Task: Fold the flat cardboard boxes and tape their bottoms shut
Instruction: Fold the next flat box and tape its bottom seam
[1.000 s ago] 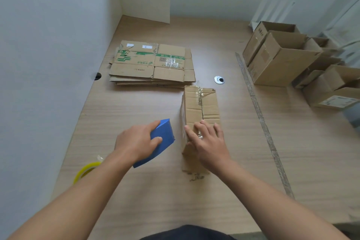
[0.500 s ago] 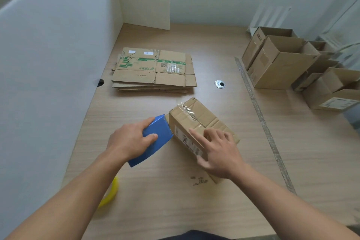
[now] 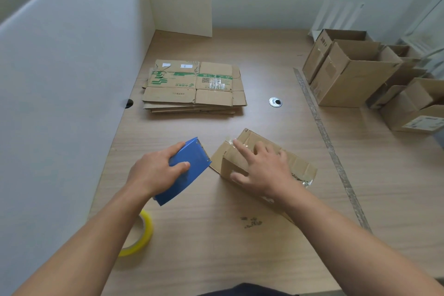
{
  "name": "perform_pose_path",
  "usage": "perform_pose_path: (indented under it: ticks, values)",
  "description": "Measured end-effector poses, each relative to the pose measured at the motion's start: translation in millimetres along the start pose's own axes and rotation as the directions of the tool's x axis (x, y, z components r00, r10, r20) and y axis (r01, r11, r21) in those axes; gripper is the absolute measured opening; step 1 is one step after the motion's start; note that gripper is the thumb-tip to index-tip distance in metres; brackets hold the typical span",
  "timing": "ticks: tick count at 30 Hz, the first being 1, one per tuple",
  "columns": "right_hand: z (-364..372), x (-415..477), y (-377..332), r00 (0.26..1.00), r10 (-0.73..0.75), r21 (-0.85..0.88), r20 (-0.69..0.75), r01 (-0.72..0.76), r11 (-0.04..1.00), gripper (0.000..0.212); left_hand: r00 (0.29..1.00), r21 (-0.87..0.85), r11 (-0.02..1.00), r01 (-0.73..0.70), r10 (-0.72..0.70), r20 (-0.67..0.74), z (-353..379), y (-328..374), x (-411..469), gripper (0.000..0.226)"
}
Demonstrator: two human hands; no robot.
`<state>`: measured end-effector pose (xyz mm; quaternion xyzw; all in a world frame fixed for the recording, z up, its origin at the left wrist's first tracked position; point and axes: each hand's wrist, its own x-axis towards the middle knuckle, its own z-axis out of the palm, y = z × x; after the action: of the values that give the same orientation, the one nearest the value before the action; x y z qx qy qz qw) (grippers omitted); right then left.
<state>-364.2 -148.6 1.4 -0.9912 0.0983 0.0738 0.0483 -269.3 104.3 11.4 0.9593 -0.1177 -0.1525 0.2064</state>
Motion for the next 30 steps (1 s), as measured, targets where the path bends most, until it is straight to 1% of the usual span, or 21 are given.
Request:
perform_pose_path:
  ticks: [1, 2, 4, 7, 8, 13, 17, 21, 23, 24, 25, 27, 28, 29, 30]
  values:
    - [-1, 4, -6, 1.0, 0.015, -0.027, 0.013, -0.014, 1.0, 0.079, 1.0, 0.004, 1.0, -0.001, 0.001, -0.001, 0, -1, 0, 0.056]
    - [0, 7, -13, 1.0, 0.023, -0.034, 0.016, -0.022, 0.999, 0.078, 1.0, 0.004, 1.0, 0.0, 0.001, -0.004, 0, -1, 1, 0.056]
    - [2, 13, -23, 1.0, 0.023, -0.003, -0.005, -0.023, 1.0, 0.066, 1.0, -0.001, 1.0, 0.0, 0.0, -0.011, 0, -3, 1, 0.055]
    - [8, 16, -27, 0.997, 0.027, 0.04, -0.079, -0.024, 0.999, 0.045, 1.0, -0.038, 0.999, 0.01, -0.01, -0.015, 1, -7, -1, 0.055]
    - [8, 18, -27, 0.996, 0.034, 0.039, -0.078, -0.031, 0.999, 0.042, 1.0, -0.046, 0.999, 0.016, -0.017, -0.014, 2, -8, -2, 0.055]
    - [3, 30, -32, 0.998, 0.055, -0.065, 0.041, -0.052, 0.997, 0.051, 0.999, -0.053, 0.998, 0.034, -0.034, -0.012, 3, -11, -4, 0.055]
    - [3, 29, -40, 0.995, 0.062, -0.053, 0.08, -0.058, 0.997, 0.047, 0.999, -0.078, 0.997, 0.029, -0.031, -0.036, 2, -10, -4, 0.055]
    - [5, 17, -32, 0.997, -0.008, -0.038, 0.078, 0.011, 0.999, 0.045, 0.998, -0.075, 0.997, 0.021, -0.026, -0.064, 3, -9, -3, 0.055]
    - [7, 6, -23, 0.994, -0.109, -0.016, -0.001, 0.109, 0.994, 0.037, 0.998, -0.071, 0.997, 0.019, -0.024, -0.064, 4, -9, -3, 0.055]
    - [9, 0, -18, 0.98, -0.185, -0.013, -0.075, 0.185, 0.983, 0.029, 0.998, -0.069, 0.997, 0.018, -0.023, -0.062, 5, -10, -3, 0.056]
    - [12, -5, -13, 0.952, -0.254, -0.016, -0.173, 0.255, 0.967, 0.02, 0.998, -0.066, 0.998, 0.015, -0.019, -0.06, 6, -10, -3, 0.056]
    - [19, -15, -2, 0.861, -0.339, 0.007, -0.38, 0.369, 0.929, 0.008, 0.998, -0.057, 0.998, 0.006, -0.009, -0.058, 8, -10, -4, 0.056]
    - [20, -19, 1, 0.834, -0.354, 0.024, -0.424, 0.401, 0.916, 0.007, 0.998, -0.051, 0.999, 0.0, -0.003, -0.056, 9, -10, -4, 0.056]
    - [21, -21, 2, 0.833, -0.348, 0.038, -0.429, 0.402, 0.915, 0.016, 0.999, -0.044, 0.999, -0.005, 0.002, -0.054, 10, -9, -4, 0.056]
    - [22, -21, 2, 0.859, -0.312, 0.046, -0.407, 0.36, 0.932, 0.028, 0.999, -0.038, 0.999, -0.009, 0.007, -0.053, 11, -9, -4, 0.056]
